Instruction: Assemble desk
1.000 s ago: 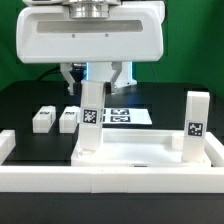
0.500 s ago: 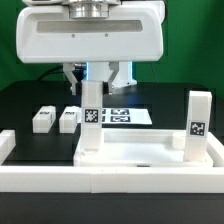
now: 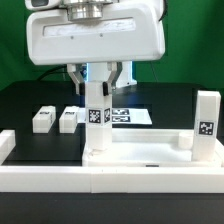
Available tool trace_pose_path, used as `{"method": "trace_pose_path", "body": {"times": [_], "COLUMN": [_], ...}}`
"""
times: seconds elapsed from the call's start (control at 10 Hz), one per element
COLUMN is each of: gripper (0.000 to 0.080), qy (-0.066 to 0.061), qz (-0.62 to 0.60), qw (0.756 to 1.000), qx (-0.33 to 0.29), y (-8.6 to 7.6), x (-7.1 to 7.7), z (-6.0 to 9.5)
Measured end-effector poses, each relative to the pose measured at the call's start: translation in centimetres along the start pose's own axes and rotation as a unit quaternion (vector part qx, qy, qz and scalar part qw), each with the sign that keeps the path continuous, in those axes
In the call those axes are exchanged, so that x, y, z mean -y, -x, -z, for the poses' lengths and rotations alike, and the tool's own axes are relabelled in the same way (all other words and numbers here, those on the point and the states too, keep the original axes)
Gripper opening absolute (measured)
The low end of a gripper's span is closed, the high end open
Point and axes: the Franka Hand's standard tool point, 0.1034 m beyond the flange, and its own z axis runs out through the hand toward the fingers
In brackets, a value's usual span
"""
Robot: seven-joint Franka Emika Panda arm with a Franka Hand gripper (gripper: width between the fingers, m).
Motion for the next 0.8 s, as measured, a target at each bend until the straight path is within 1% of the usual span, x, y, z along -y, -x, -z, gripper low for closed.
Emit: {"method": "trace_pose_path", "body": {"times": [0.1,0.2,0.4,0.5,0.6,0.7,0.8], "gripper": [0.0288,0.0288,0.0289,0.0289,0.0289,0.0289,0.0289], "qy": [-0.006,-0.005,-0.005,-0.006,-0.005,-0.003,-0.007], "qz": [-0.078,-0.142,-0.282,-0.312,-0.366,-0.395,-0.408], "qw": [0.997,0.990,0.959,0.950,0.930,0.919,0.913], "qx": [0.002,0.003,0.007,0.007,0.007,0.008,0.010], "y": [0.1,0.2,0.6,0.5,0.5,0.3,0.0], "x": [0.2,0.2,0.8,0.9,1.1,1.2,1.1], "z": [-0.1,-0.1,-0.2,-0.3,-0.3,-0.3,-0.3]}}
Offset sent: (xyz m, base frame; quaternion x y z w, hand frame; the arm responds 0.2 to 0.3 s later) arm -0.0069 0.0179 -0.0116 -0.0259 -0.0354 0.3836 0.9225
